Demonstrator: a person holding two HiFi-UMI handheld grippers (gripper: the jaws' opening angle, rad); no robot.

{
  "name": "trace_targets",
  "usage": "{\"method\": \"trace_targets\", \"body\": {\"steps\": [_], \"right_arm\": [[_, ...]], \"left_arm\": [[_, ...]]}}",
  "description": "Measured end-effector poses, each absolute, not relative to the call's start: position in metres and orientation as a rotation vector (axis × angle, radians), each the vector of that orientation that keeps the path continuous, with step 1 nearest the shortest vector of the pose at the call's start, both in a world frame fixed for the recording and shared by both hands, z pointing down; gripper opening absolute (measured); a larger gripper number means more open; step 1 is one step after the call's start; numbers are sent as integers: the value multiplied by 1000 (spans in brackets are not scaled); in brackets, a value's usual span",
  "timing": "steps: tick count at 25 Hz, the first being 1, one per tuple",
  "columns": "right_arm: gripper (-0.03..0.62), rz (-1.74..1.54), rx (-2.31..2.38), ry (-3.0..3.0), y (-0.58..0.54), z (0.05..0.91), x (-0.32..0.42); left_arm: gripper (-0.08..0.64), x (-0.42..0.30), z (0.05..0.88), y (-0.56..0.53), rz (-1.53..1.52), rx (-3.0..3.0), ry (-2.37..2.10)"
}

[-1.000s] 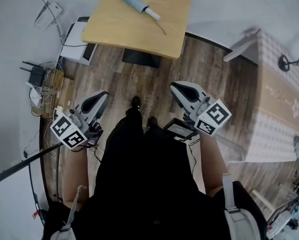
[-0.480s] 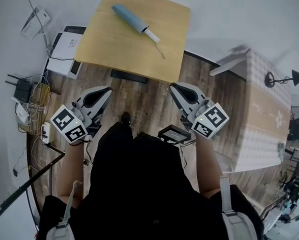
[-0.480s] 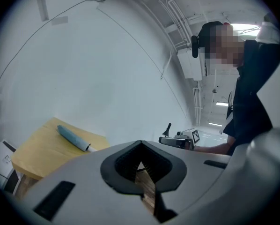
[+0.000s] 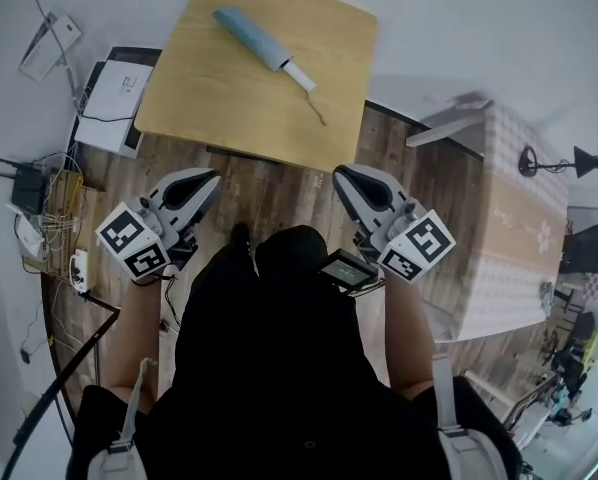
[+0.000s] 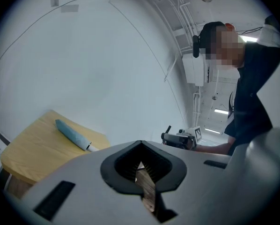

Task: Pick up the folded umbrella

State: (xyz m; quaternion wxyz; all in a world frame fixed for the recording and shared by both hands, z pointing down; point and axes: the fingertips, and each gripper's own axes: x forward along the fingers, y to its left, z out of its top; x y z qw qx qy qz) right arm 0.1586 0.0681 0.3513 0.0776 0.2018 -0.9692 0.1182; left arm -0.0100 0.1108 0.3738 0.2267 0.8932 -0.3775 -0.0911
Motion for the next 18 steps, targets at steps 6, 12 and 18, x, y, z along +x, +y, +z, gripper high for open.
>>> {"method": "trace_targets", "body": {"steps": [6, 12, 18], "right_arm": [[20, 399, 574, -2899, 41, 367, 166], [20, 419, 479, -2943, -26, 378, 177], [21, 364, 388, -2973, -96, 372, 189]], "left_arm": [[11, 1, 384, 86, -221, 2435, -1051], [11, 23, 383, 36, -185, 2398, -1130], [11, 40, 376, -20, -179, 2341, -1206]]}}
